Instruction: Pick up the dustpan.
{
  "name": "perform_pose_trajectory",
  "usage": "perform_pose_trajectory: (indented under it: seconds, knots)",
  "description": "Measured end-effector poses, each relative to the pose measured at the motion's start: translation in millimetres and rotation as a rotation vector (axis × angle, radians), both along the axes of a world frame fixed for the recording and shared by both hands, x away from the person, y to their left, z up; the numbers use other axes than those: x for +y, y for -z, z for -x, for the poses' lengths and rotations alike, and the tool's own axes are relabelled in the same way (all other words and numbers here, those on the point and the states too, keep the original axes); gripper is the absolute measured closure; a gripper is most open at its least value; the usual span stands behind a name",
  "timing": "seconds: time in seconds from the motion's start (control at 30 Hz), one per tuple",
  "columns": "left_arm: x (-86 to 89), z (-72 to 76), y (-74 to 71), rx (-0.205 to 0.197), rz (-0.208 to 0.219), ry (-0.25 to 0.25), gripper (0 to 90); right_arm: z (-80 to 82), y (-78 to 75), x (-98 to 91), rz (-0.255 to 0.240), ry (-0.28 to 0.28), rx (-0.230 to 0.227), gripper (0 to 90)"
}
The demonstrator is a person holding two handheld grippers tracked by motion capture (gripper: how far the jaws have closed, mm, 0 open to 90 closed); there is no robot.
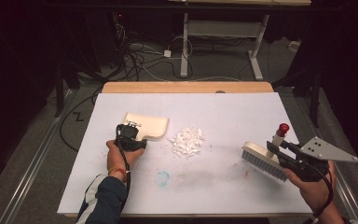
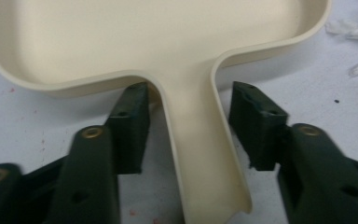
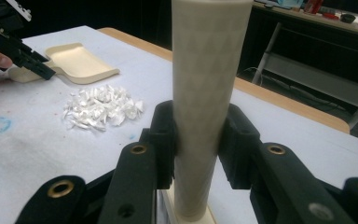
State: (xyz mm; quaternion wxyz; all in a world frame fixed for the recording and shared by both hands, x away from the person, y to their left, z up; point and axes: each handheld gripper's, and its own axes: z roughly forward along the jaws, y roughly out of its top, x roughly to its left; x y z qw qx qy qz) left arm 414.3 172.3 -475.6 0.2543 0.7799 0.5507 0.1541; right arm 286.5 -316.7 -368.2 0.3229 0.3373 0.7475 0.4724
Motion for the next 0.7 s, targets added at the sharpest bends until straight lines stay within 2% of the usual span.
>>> perform_pose_trajectory:
  seconds: [0.1,0.2,0.3,0.43,0.5,0.7]
  knots:
    - [3.4,-0.7,0.6,-0.008,0.005,0.007,63.1,0.3,0.9,0.9,-0.009,-0.015,0.019,70.0]
    - [3.1,-0.5,0.5,-0.011,0.003,0.009,63.3,-1.6,2.7,0.3,-0.024,-0.032,0.035,70.0]
    - [5.4,-0.5,0.9,-0.025,0.019,0.010,63.5,-2.8,4.3,0.6,-0.015,-0.030,0.038,70.0]
    - [9.7,-0.8,-1.6,-0.044,0.010,0.014,63.6,-4.4,5.4,0.1,-0.009,-0.026,0.037,70.0]
    - [11.5,2.3,-6.3,-0.059,0.002,0.013,63.7,-5.2,6.0,-0.2,-0.008,-0.023,0.035,70.1]
    - [12.3,20.4,-28.0,-0.106,-0.013,0.080,63.7,-7.7,8.2,-0.6,-0.004,-0.013,0.037,70.1]
